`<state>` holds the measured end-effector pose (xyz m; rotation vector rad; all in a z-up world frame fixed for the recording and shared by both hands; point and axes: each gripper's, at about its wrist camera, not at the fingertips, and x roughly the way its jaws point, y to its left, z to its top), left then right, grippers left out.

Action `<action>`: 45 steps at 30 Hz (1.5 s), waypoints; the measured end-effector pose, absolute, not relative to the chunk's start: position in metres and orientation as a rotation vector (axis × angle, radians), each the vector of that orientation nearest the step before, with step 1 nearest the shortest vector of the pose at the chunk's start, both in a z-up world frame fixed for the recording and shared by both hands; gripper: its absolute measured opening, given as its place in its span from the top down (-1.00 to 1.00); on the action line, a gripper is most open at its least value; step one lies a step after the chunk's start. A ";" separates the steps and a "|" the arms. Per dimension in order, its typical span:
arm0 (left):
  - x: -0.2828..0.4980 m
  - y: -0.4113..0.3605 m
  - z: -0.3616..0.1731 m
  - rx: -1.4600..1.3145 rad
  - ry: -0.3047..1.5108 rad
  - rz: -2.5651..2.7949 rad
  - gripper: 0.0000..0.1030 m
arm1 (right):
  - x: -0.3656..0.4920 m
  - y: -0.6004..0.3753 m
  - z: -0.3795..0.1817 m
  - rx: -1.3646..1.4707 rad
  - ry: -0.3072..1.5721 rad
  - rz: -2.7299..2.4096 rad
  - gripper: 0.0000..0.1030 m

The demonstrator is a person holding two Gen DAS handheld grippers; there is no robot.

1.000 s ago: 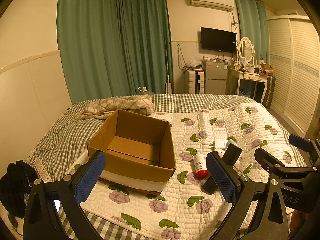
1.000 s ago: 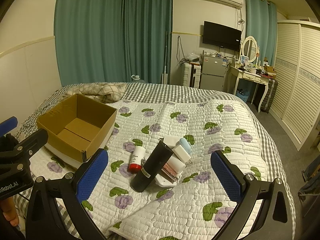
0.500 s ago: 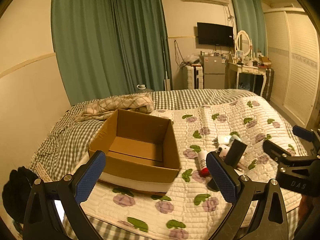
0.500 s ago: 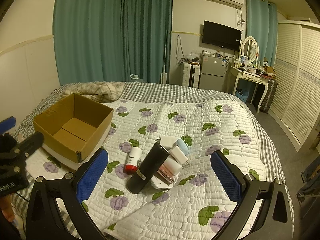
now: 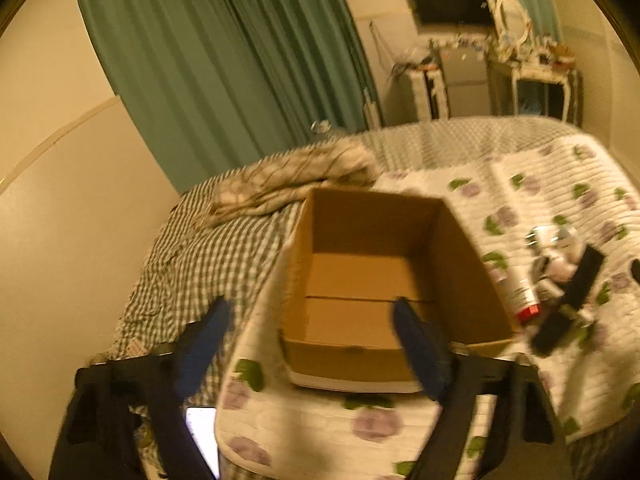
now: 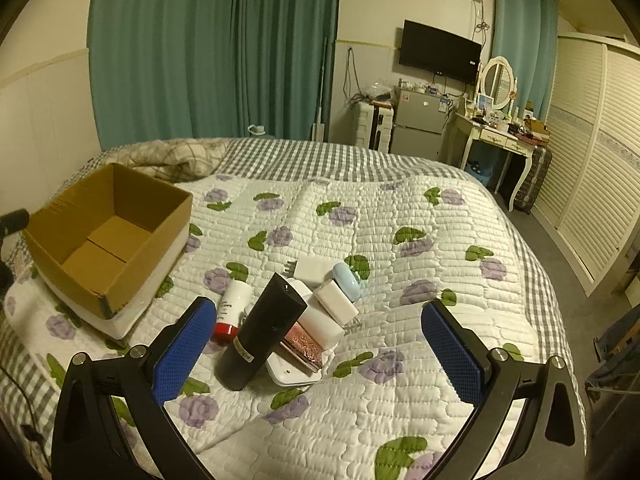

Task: Organize rigid objects
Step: 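Clamp the box wall with the left gripper while the right gripper approaches the black remote, then grasp the black remote with the right gripper and drop it into the box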

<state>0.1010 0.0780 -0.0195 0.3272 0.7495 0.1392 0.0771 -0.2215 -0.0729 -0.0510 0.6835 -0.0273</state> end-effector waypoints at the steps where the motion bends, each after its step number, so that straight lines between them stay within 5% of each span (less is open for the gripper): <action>1: 0.110 0.084 -0.024 0.324 0.779 0.142 -0.19 | 0.080 -0.221 -0.076 -0.051 0.691 -0.025 -1.00; 6: 0.131 0.101 -0.037 0.315 0.858 0.160 0.34 | 0.093 -0.222 -0.092 -0.049 0.724 -0.024 -1.00; 14: 0.149 0.104 -0.053 0.355 0.928 0.134 0.87 | 0.107 -0.228 -0.111 -0.038 0.768 -0.042 -1.00; 27: 0.153 0.106 -0.052 0.391 0.944 0.105 0.87 | 0.144 -0.213 -0.128 -0.007 0.801 0.022 -0.94; 30: 0.152 0.106 -0.052 0.390 0.943 0.101 0.87 | 0.156 -0.210 -0.137 0.007 0.839 0.028 -0.74; 35: 0.151 0.106 -0.052 0.391 0.942 0.099 0.87 | 0.154 -0.203 -0.142 0.018 0.855 0.091 0.05; 45: 0.148 0.104 -0.052 0.408 0.938 0.102 0.87 | 0.128 -0.189 -0.112 0.054 0.766 0.231 0.69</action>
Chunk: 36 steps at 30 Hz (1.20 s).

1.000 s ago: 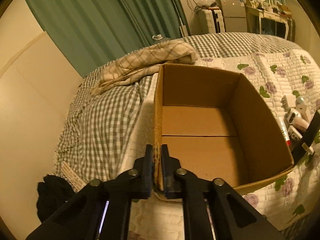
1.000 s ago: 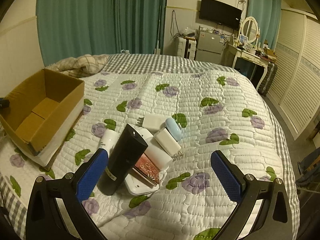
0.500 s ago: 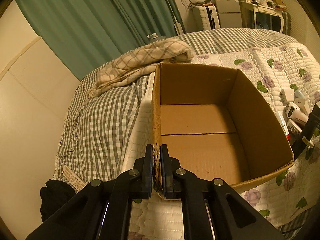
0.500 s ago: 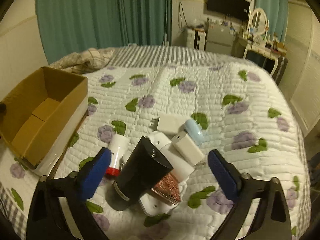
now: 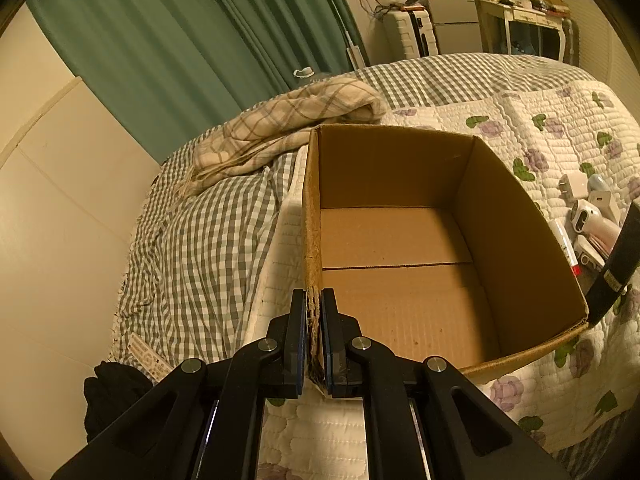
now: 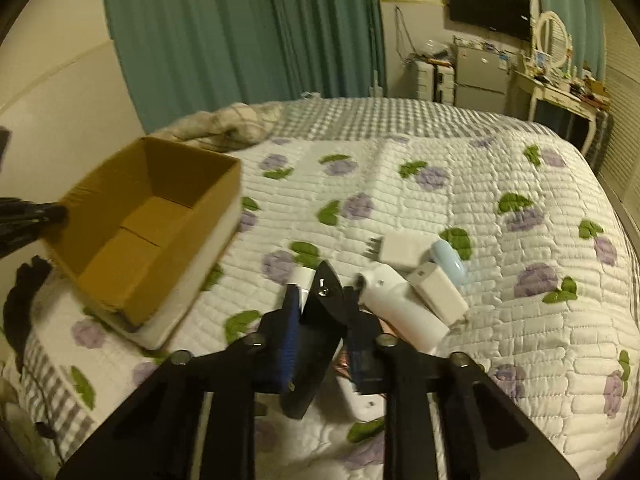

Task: Organize rigid objects
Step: 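Grasp the black remote with the right gripper and drop it into the box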

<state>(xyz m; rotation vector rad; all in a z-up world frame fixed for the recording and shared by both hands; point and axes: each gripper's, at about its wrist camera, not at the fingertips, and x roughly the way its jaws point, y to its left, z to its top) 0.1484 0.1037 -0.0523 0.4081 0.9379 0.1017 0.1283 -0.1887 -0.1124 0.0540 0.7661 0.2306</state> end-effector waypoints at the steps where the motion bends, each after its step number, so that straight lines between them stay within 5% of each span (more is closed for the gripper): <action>1: 0.148 0.104 -0.052 0.409 0.937 0.101 0.87 | 0.126 -0.186 -0.108 0.046 0.754 0.242 0.71; 21: 0.150 0.102 -0.051 0.402 0.947 0.085 0.87 | 0.200 -0.108 0.040 -0.051 0.459 0.470 0.72; 36: 0.152 0.106 -0.052 0.384 0.962 0.070 0.87 | 0.242 -0.006 -0.075 -0.384 0.505 0.558 0.72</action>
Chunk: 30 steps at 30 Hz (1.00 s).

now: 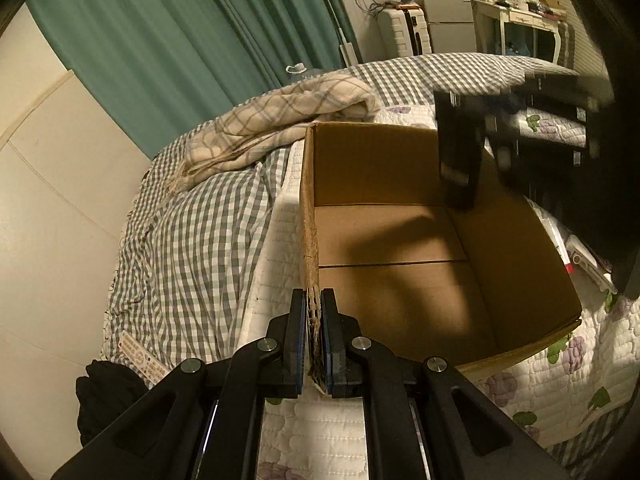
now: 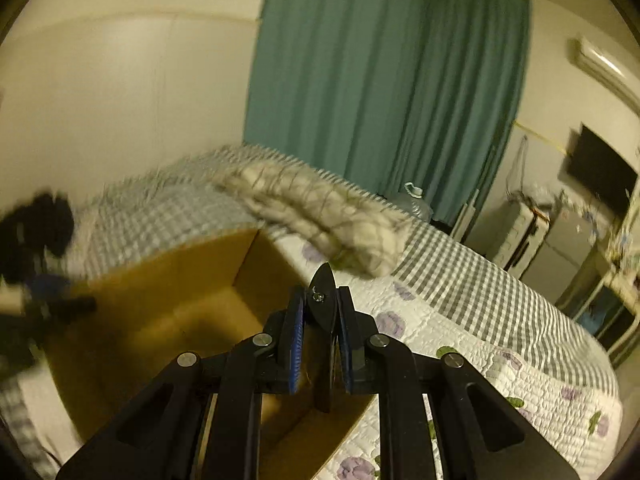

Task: Organize rigid objects
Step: 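Grasp the black remote with the right gripper and drop it into the box, then move the right gripper back to the items and grasp the pink card case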

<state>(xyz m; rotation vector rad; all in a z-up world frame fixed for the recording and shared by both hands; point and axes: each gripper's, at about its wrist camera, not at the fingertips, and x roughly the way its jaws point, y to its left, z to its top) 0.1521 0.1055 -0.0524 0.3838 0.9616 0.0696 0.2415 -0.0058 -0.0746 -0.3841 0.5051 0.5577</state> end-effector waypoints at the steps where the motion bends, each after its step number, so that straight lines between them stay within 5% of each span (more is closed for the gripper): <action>1: 0.152 0.105 -0.052 0.383 0.962 0.070 0.87 | 0.237 -0.003 -0.082 -0.397 0.514 0.578 0.72; 12: 0.151 0.103 -0.051 0.377 0.968 0.075 0.87 | 0.195 -0.016 -0.091 -0.360 0.587 0.647 0.68; 13: 0.150 0.103 -0.051 0.382 0.968 0.077 0.87 | 0.190 -0.017 -0.088 -0.354 0.589 0.645 0.44; 14: 0.150 0.102 -0.051 0.385 0.969 0.079 0.87 | 0.188 -0.018 -0.084 -0.348 0.590 0.646 -0.04; 16: 0.151 0.102 -0.051 0.387 0.971 0.083 0.87 | 0.179 -0.026 -0.072 -0.306 0.567 0.658 -0.43; 30: 0.149 0.100 -0.052 0.386 0.979 0.086 0.87 | 0.150 -0.124 -0.017 -0.256 0.577 0.495 -0.60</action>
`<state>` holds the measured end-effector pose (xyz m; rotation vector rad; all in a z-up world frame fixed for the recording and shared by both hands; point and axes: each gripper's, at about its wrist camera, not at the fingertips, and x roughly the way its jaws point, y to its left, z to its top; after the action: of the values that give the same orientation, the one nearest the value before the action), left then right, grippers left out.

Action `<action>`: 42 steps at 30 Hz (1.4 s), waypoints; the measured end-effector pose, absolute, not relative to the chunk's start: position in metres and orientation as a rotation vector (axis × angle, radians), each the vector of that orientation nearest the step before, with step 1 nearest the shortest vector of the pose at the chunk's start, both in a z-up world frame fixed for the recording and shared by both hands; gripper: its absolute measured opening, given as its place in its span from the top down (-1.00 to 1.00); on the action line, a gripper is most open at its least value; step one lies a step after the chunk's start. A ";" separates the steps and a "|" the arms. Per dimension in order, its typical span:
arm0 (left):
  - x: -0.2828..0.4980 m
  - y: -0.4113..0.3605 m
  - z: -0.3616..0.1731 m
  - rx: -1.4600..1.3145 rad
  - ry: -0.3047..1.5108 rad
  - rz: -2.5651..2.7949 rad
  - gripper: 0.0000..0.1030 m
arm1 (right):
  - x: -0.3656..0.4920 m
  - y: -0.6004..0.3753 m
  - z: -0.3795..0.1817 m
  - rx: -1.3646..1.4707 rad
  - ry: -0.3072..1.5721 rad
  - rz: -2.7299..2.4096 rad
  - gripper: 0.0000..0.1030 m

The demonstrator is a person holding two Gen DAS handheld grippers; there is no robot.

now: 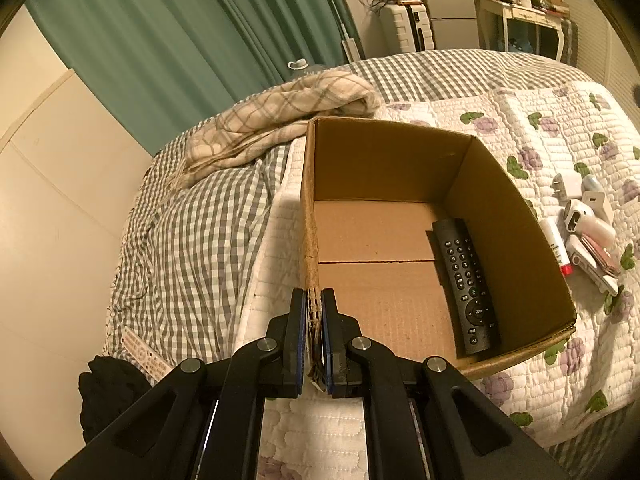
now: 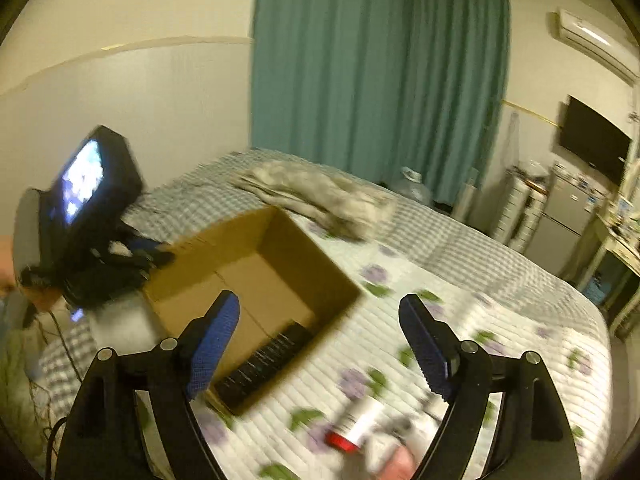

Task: Organize rigid objects
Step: 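Move the right gripper back to the items and grasp the pink card case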

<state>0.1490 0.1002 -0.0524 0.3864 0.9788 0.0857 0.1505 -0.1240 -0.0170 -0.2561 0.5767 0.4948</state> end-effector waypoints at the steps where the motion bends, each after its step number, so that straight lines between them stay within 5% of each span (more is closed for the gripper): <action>1: 0.149 0.100 -0.052 0.387 0.979 0.085 0.87 | 0.151 -0.136 -0.019 -0.263 0.591 0.462 -0.60; 11: 0.149 0.100 -0.052 0.385 0.981 0.084 0.87 | 0.162 -0.243 -0.081 -0.325 0.795 0.188 -0.60; 22: 0.147 0.099 -0.051 0.398 0.989 0.094 0.87 | 0.141 -0.240 -0.149 -0.289 0.961 0.303 -0.59; 32: 0.148 0.099 -0.051 0.403 0.990 0.097 0.87 | 0.147 -0.207 -0.165 -0.326 0.979 0.359 -0.10; 42: 0.149 0.101 -0.051 0.406 0.990 0.095 0.87 | 0.147 -0.204 -0.164 -0.329 0.978 0.368 -0.03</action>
<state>0.1485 0.1009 -0.0511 0.4055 0.9901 0.0950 0.1467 -0.2043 -0.1643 -0.3294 0.9777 0.3684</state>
